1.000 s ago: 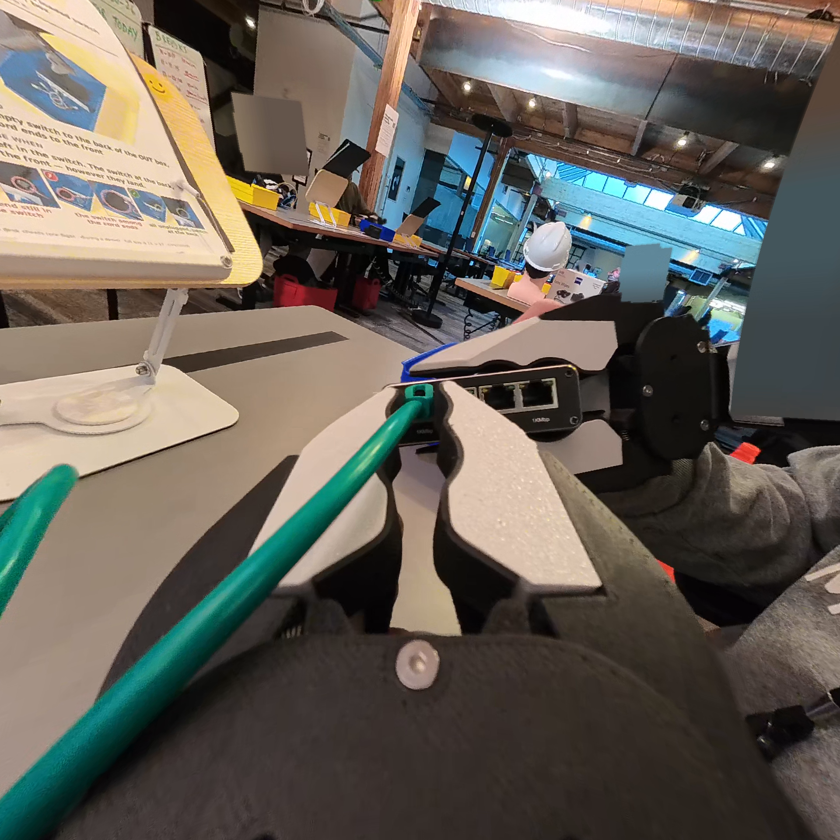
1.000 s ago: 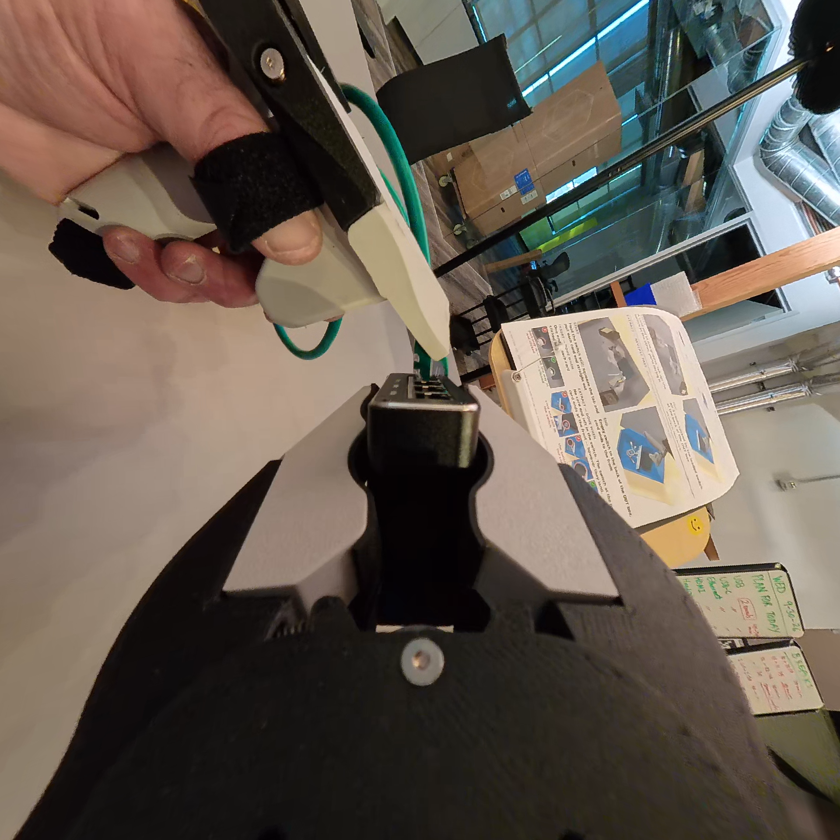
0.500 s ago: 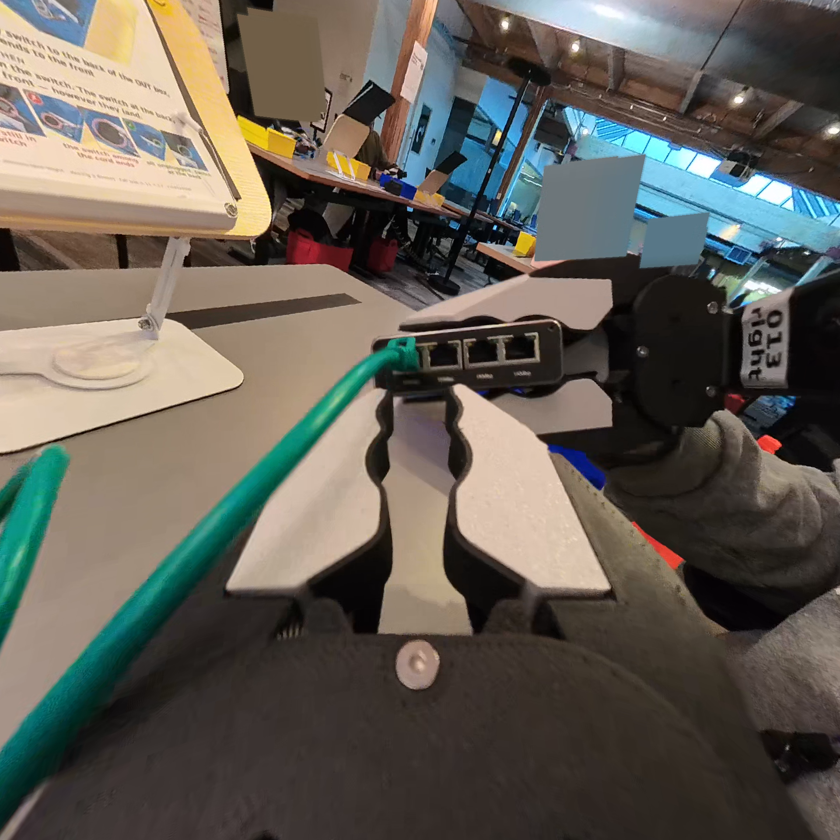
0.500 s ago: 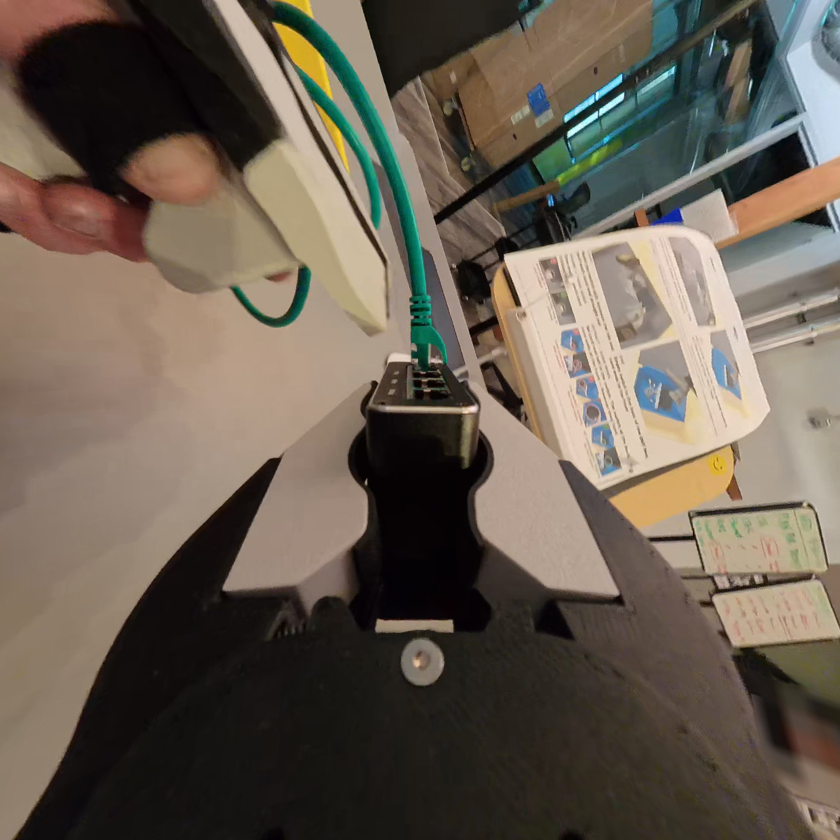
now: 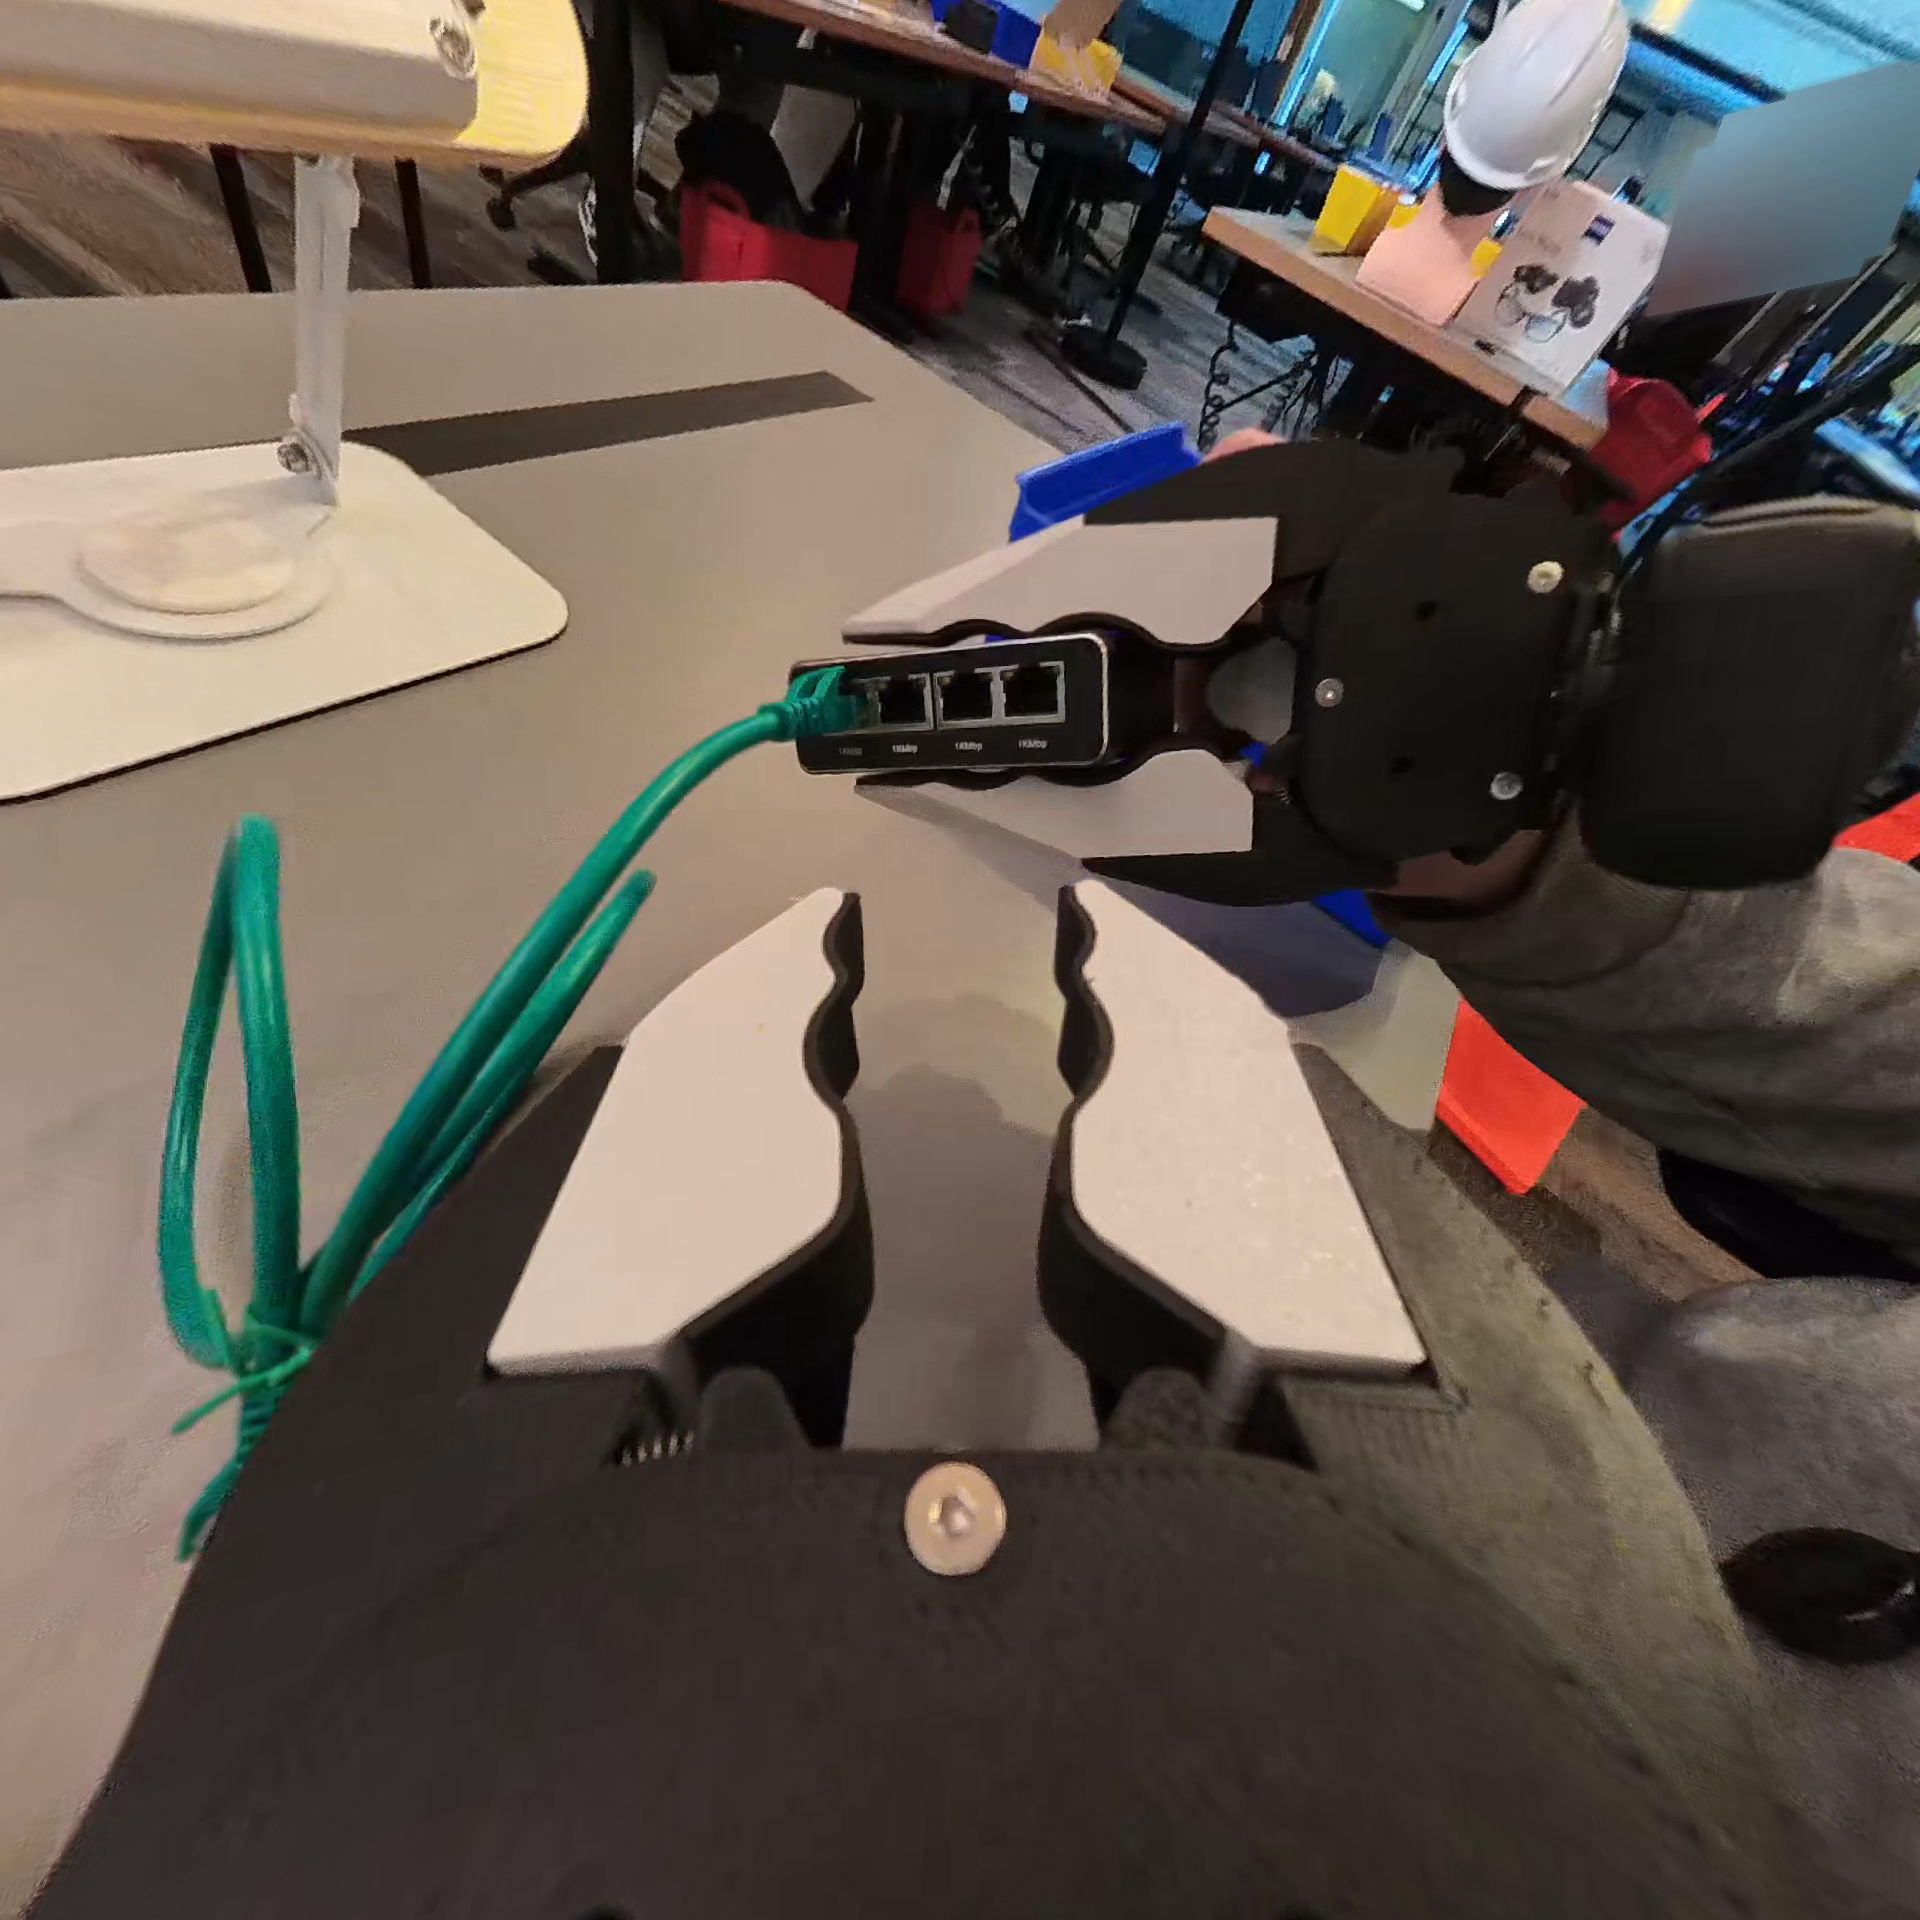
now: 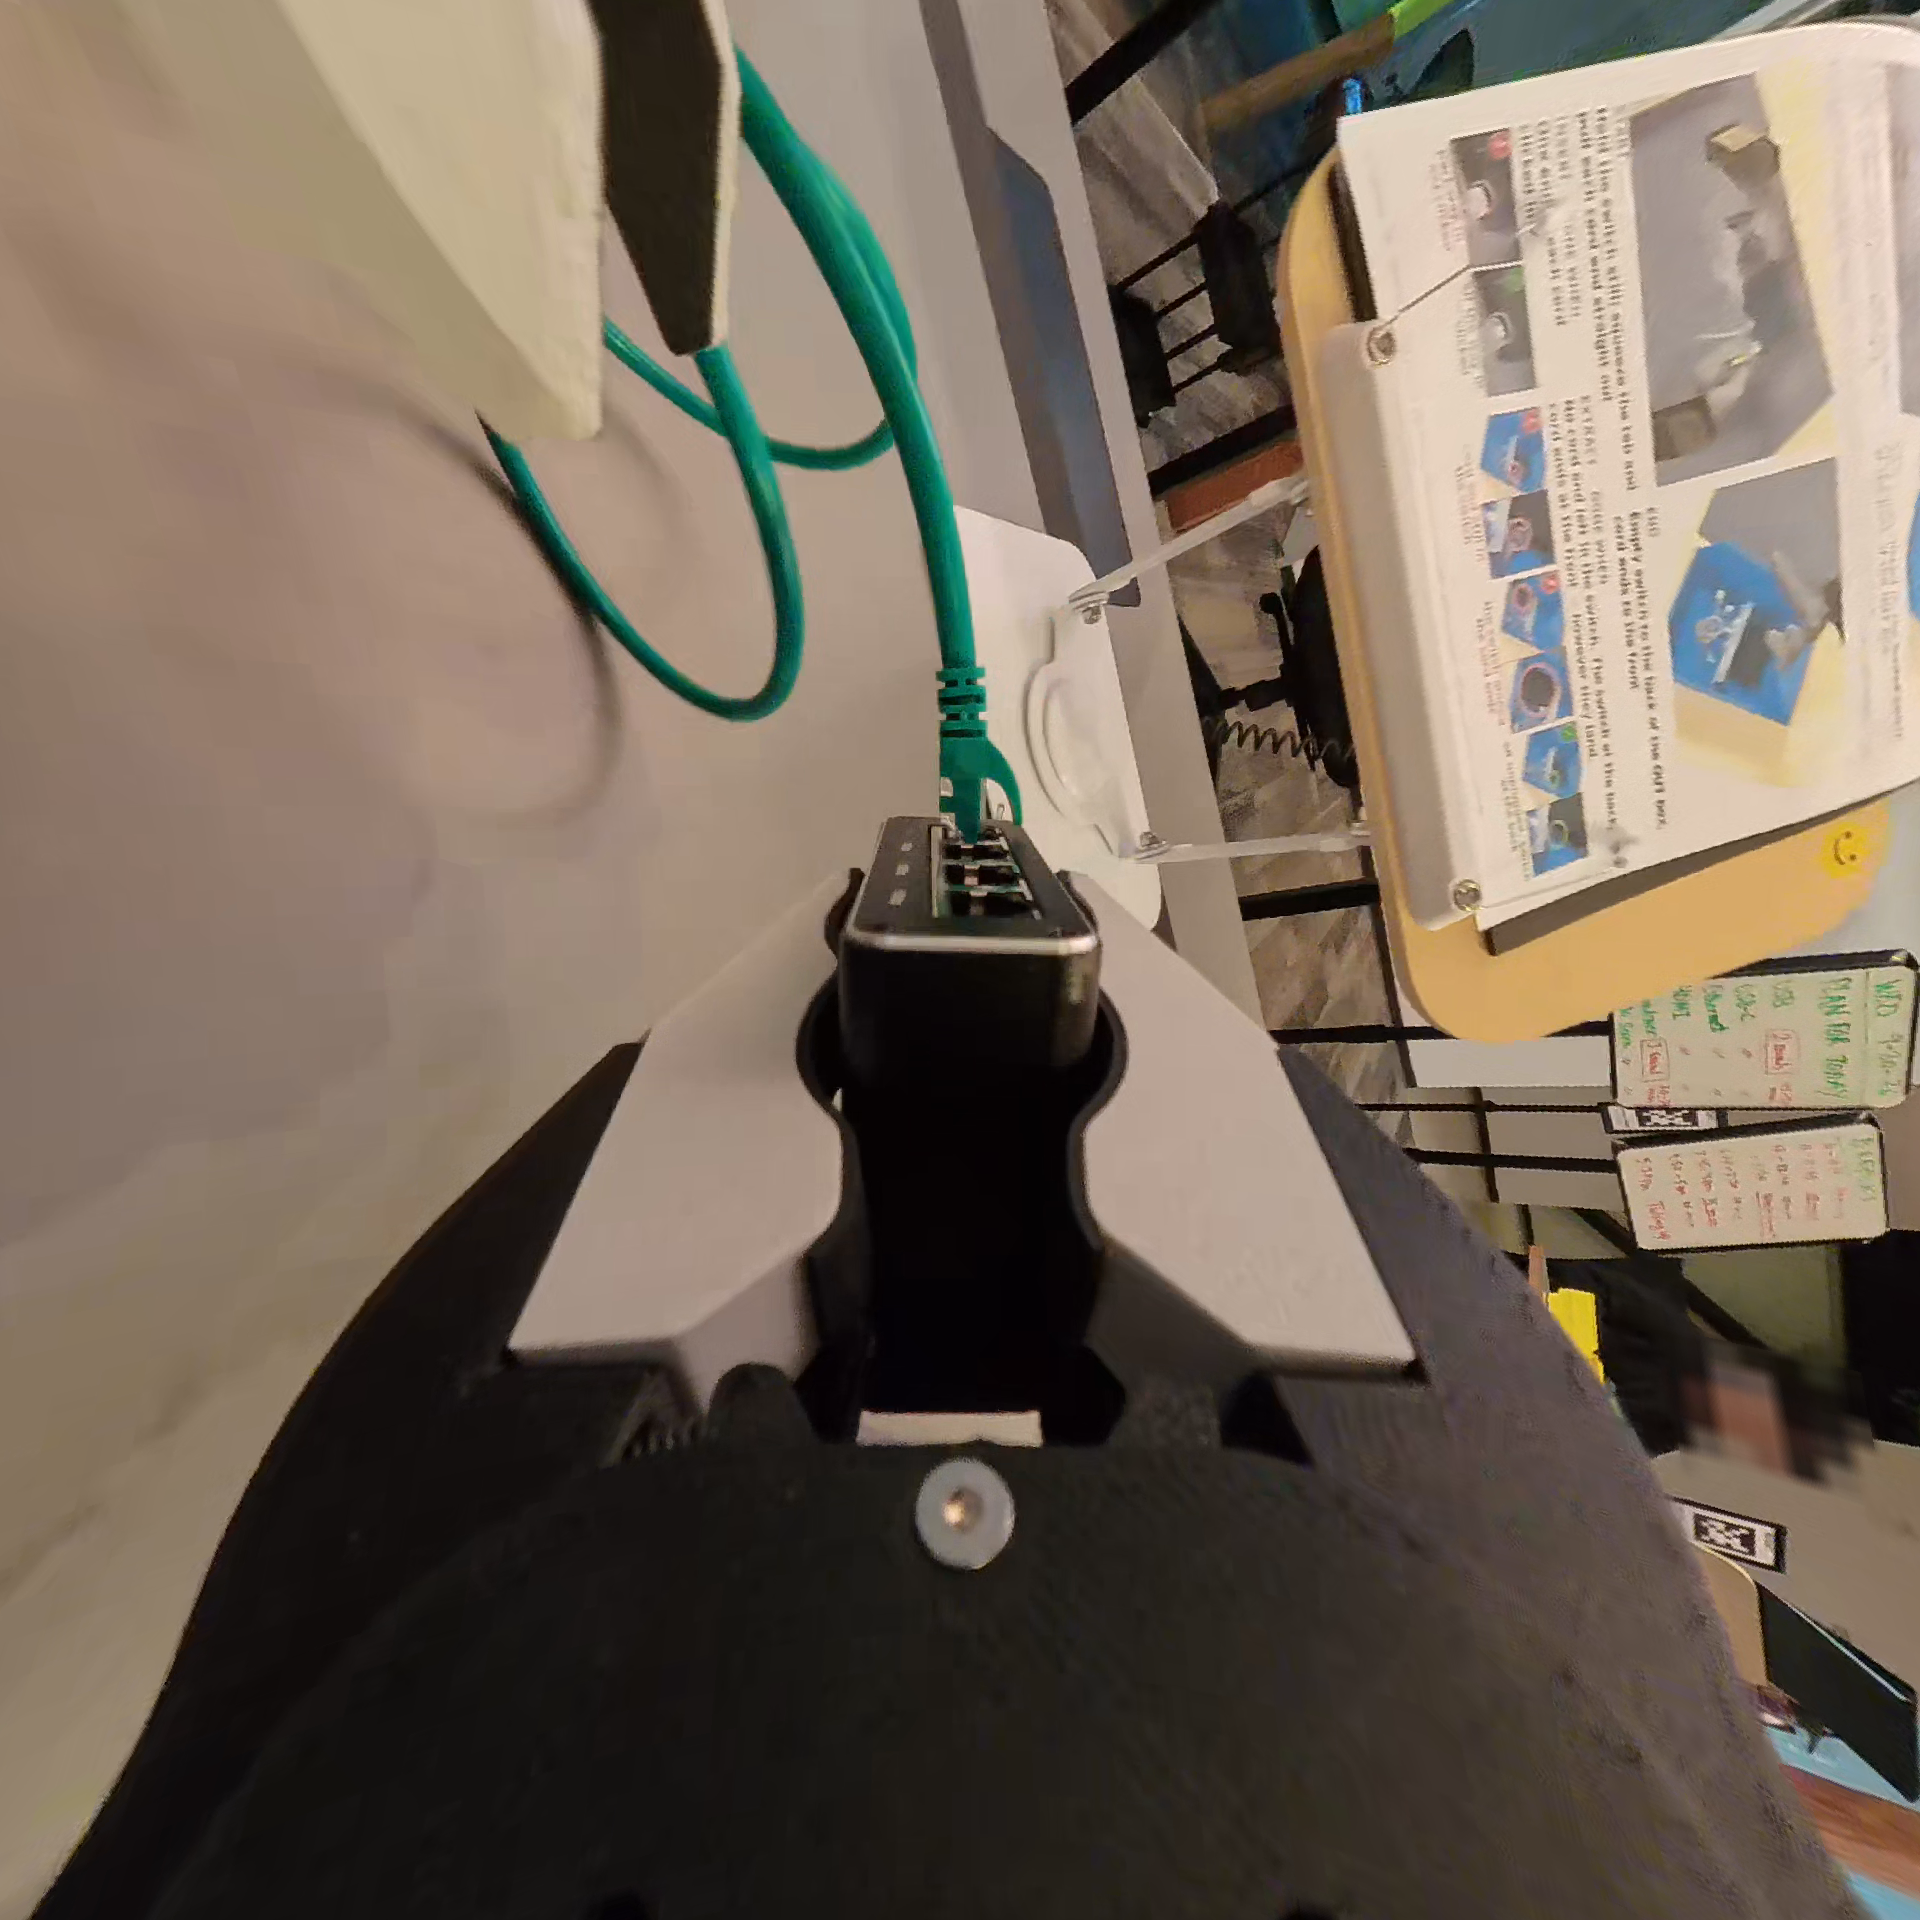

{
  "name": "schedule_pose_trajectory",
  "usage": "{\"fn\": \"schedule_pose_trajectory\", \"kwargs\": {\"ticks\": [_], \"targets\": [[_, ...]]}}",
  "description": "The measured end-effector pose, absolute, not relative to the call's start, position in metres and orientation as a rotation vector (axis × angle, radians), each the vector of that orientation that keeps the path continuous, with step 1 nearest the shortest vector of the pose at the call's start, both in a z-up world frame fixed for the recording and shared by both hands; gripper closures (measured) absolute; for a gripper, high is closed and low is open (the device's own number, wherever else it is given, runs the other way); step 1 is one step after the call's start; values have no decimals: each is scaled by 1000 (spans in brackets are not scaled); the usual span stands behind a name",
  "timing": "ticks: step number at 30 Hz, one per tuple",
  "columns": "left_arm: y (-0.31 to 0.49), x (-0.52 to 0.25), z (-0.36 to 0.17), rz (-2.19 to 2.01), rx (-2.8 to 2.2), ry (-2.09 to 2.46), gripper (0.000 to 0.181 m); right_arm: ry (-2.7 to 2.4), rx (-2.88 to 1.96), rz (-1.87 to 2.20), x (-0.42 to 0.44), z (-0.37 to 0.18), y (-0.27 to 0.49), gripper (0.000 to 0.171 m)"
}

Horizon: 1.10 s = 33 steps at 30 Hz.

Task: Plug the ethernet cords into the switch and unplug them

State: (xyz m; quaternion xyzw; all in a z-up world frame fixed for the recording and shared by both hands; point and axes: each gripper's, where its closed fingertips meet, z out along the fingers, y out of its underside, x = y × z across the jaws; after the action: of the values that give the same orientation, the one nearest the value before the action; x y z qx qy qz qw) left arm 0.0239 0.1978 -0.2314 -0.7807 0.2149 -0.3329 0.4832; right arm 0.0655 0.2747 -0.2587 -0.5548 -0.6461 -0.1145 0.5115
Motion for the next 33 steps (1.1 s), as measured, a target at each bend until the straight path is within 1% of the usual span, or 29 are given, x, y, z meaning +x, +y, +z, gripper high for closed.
{"fn": "schedule_pose_trajectory", "kwargs": {"ticks": [4,8,16,18,21,23,26,29,33], "targets": [[201,21,-248,-733,-1938,558,148,-1592,-1316,-303,60,-274,274,139],[207,14,-251,-503,-1891,645,151,-1651,-1291,-326,57,-288,271,139],[213,10,-256,-131,-1851,859,150,-1802,-1220,-344,50,-317,258,139],[215,3,-269,8,-1892,949,149,-1843,-1206,-356,48,-326,255,139],[209,-2,-309,47,-2064,1071,147,-1869,-1198,-343,45,-332,251,139],[212,-13,-327,152,-2106,1090,152,-1886,-1185,-336,42,-334,247,139],[216,-19,-339,209,-2103,1090,171,-1913,-1159,-317,38,-337,241,139],[215,-17,-347,194,-2123,1106,175,-1931,-1167,-308,38,-342,240,139],[215,-17,-354,205,-2120,1126,175,-1958,-1193,-286,39,-352,239,139]]}}
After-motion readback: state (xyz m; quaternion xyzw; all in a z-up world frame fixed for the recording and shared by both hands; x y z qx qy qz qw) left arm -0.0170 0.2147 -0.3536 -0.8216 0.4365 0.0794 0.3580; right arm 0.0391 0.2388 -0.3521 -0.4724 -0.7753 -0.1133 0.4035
